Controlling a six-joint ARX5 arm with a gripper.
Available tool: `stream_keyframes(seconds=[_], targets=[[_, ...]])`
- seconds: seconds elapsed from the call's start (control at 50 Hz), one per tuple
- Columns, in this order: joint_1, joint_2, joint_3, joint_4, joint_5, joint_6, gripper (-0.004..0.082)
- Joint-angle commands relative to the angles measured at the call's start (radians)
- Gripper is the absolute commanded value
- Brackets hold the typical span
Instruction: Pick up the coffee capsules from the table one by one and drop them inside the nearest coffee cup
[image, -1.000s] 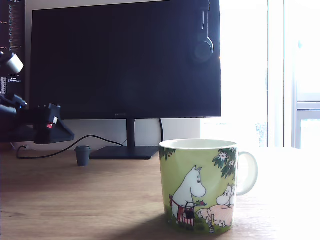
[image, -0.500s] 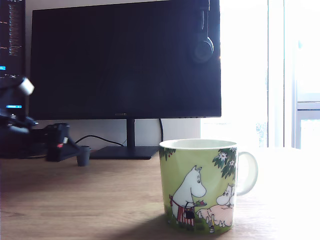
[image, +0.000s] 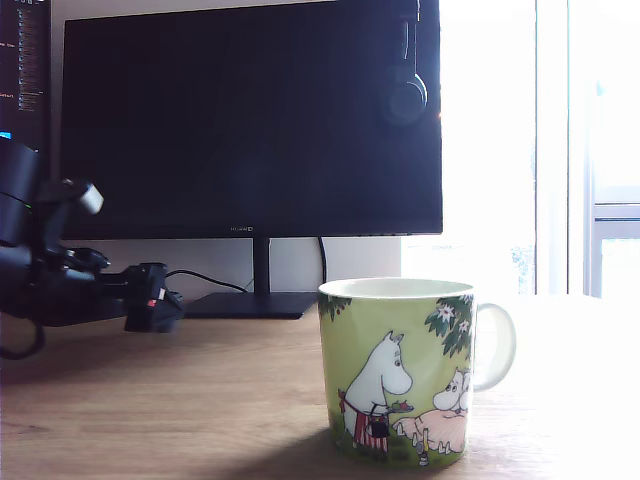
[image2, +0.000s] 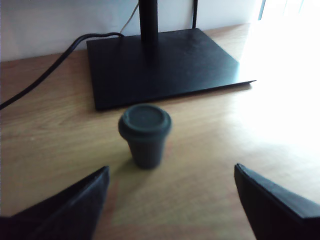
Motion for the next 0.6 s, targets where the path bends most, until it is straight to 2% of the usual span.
stream_keyframes(seconds=[0.0,0.08,0.3,0.46,0.58], targets=[[0.008,0.032,0.021,0.008,0.003,0.004,0.0727],[0.012,0.049,0.051,-0.014,0.006,0.004,0.0727],[0.018,0.097,0.155,-0.122,0.055,0.005,0.0727],[0.019,0.129,0.205,-0.196,0.055,0.005,0.0727],[0.021,0.13,0.209,-0.202,0.055,0.01,0.0727]])
